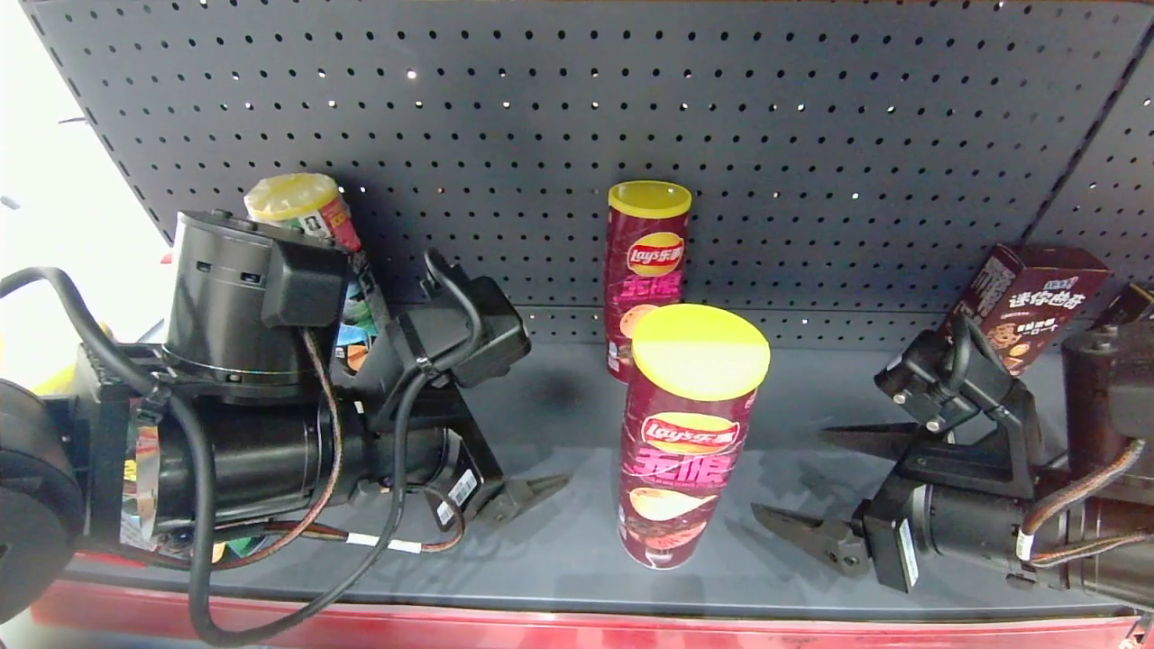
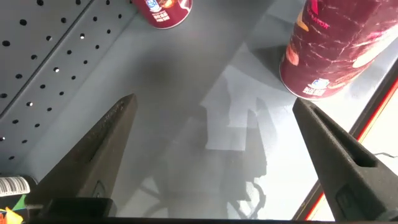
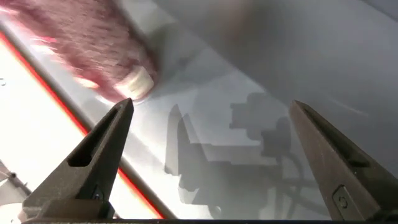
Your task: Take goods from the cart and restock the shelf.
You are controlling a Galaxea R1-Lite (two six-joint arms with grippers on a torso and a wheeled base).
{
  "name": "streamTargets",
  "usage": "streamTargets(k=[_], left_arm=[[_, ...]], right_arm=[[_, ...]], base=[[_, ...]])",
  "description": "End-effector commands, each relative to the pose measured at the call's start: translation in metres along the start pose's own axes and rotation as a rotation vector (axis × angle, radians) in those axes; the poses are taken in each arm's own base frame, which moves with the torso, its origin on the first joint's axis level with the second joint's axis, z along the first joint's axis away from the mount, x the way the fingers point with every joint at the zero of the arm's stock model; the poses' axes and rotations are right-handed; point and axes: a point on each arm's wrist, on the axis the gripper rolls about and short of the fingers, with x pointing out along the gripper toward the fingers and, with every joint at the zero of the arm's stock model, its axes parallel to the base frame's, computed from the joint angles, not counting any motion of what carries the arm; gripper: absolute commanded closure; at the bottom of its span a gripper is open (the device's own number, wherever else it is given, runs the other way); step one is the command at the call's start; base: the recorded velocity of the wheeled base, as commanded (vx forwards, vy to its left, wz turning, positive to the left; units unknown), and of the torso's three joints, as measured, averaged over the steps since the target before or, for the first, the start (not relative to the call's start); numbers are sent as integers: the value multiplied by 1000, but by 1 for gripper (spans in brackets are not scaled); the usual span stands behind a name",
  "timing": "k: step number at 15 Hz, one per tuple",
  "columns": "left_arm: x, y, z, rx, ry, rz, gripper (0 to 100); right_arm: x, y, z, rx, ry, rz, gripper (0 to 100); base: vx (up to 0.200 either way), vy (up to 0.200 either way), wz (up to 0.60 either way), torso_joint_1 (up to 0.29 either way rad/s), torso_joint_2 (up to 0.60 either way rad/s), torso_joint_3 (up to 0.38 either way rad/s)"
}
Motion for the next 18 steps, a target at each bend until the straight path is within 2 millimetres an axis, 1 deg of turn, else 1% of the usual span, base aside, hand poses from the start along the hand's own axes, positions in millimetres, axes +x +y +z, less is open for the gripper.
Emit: streamTargets(k=[1,3,9,18], left_arm=[[-2,0,1,0,-5,3,0],[-2,0,1,0,-6,4,0],[-2,2,0,-4,-4,10,0],[-2,2,-1,-4,-2,9,0]], right_arm=[[2,2,1,-4,1,10,0],[3,2,2,-4,-1,9,0],[14,5,9,-12,-1,26,0],[27,3,17,-10,-7,21,0]], base=[[0,0,0,0,0,0],[0,0,0,0,0,0],[0,0,0,0,0,0],[0,0,0,0,0,0]])
